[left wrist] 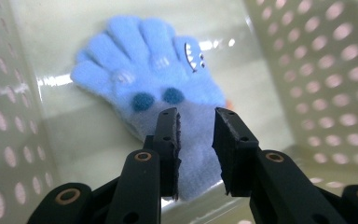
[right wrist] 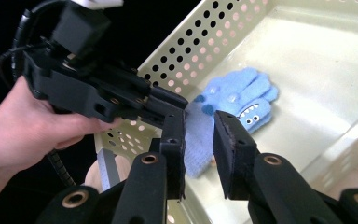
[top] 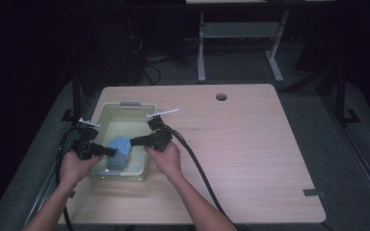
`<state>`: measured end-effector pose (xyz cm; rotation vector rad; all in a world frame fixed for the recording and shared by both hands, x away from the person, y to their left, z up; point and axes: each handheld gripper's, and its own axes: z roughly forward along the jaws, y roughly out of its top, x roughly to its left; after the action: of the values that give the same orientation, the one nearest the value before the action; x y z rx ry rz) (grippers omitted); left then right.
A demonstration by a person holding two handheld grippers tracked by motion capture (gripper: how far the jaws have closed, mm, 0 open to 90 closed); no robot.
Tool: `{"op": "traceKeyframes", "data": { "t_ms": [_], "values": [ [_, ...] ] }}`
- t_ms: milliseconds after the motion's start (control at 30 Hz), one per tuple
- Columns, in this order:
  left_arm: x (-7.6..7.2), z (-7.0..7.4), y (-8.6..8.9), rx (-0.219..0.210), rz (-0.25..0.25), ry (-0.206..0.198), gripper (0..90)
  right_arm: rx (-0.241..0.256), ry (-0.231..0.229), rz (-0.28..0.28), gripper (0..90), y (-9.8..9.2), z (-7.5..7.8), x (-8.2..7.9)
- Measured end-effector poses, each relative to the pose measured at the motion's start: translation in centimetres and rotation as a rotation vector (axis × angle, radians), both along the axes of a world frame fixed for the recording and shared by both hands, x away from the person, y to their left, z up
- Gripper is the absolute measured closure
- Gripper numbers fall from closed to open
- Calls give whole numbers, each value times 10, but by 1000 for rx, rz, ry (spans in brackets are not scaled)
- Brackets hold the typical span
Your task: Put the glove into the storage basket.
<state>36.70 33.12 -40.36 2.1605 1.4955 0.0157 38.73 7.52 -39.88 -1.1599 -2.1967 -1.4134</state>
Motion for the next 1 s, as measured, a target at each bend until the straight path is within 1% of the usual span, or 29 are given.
{"op": "traceKeyframes", "data": {
  "t_ms": [33,67,100,133,233,300,333,400,467,500,533,600,633,667,700,733,767,800,900,967,1000],
  "values": [
    [1,-2,-2,0,7,11,709,-4,-4,3,737,-2,0,0],
    [3,-4,-3,7,6,22,708,-2,1,2,737,-3,0,-1],
    [3,-5,-4,8,13,27,699,1,-6,-1,733,-4,-1,0],
    [4,-6,-5,15,11,34,697,5,1,-4,729,-5,-1,-1],
    [7,-8,-6,45,8,53,697,13,3,-11,729,-8,0,0],
    [9,-10,-6,55,11,67,693,17,3,-14,729,-9,1,0],
    [10,-12,-6,54,17,79,679,19,4,-15,729,-10,2,0],
    [11,-12,-6,57,13,78,661,20,-7,-13,729,-10,2,0],
    [10,-11,-5,52,7,77,645,10,3,-16,730,-10,2,-1],
    [10,-10,-4,45,10,70,634,9,4,-16,729,-10,2,-1],
    [10,-9,-3,27,17,65,620,11,-3,-16,729,-10,2,0],
    [9,-6,0,2,33,64,594,16,-2,-18,730,-10,3,-1],
    [9,-5,2,-6,36,55,586,16,2,-18,729,-10,3,-1],
    [9,-4,3,-16,35,52,577,13,-4,-13,729,-11,3,-1],
    [8,-3,3,-40,51,44,568,12,-2,-13,729,-11,3,-1],
    [8,-2,5,-47,40,38,561,9,-11,-13,729,-12,3,-1],
    [7,0,5,-55,32,35,560,17,-15,-12,729,-13,3,0],
    [7,0,5,-60,31,34,560,16,-3,-16,722,-14,4,0],
    [6,4,5,-93,23,23,552,17,-1,-15,702,-16,4,1],
    [4,7,4,-116,35,-1,547,22,-1,-12,686,-19,4,1],
    [4,8,5,-121,35,-7,542,27,1,-10,668,-20,5,1]
  ]
}}
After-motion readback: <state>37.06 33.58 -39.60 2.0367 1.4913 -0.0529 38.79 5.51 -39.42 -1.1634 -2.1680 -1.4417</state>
